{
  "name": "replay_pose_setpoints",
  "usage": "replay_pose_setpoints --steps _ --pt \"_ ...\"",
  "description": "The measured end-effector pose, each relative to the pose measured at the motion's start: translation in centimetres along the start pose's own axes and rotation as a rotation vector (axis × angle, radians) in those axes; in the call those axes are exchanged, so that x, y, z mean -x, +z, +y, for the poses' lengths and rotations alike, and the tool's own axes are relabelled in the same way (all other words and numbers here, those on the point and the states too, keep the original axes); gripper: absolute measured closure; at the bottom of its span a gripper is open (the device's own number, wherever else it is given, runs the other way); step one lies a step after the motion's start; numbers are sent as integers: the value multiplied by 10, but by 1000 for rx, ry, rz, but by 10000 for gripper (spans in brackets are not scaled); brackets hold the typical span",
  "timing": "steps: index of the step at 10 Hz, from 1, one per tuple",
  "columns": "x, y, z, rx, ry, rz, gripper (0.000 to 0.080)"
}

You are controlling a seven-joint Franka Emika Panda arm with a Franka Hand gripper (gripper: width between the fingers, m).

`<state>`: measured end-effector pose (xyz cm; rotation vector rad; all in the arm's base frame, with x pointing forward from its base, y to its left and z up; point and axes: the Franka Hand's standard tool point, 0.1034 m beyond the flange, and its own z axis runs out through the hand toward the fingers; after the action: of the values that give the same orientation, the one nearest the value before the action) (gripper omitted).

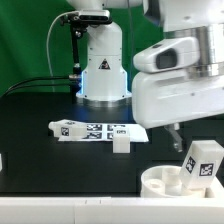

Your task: Assemble stool

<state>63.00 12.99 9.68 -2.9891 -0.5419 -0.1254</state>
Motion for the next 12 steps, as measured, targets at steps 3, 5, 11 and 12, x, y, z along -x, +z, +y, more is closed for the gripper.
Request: replay_pose_setpoints --steps 3,5,11,12 --pt "6 2 8 10 -85 57 151" --pt "2 -1 12 48 -404 11 151" --pt "-1 9 7 95 -867 -60 151" --pt "-2 17 4 117 -998 -107 151"
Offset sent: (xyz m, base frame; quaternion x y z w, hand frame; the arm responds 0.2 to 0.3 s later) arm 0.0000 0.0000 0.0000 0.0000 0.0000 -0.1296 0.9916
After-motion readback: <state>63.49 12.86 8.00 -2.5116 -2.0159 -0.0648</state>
